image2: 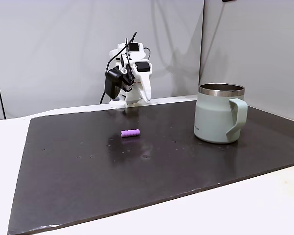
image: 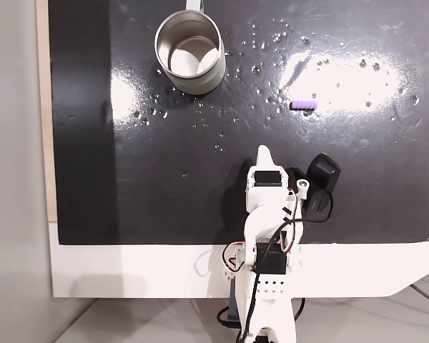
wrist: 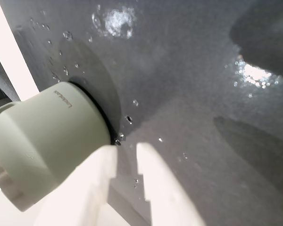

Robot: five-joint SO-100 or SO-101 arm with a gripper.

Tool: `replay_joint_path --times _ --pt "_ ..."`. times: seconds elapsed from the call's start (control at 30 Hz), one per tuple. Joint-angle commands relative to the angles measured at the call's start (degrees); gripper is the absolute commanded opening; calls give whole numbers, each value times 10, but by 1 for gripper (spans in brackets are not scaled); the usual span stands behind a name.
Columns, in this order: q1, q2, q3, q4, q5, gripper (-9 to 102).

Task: Grasp a pengrip and put it in the cup.

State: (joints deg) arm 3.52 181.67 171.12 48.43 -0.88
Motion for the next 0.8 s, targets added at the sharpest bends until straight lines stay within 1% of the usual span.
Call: replay_joint_path --times 0.0,0.3,0.4,0.57,0.77 --pt "-4 4 -4 -18 4 0" --pt "-4 4 -4 -18 4 0" --pt "17 4 -30 -6 3 0" --pt "51 -11 -170 76 -50 0" --pt "55 -188 -368 156 -64 0"
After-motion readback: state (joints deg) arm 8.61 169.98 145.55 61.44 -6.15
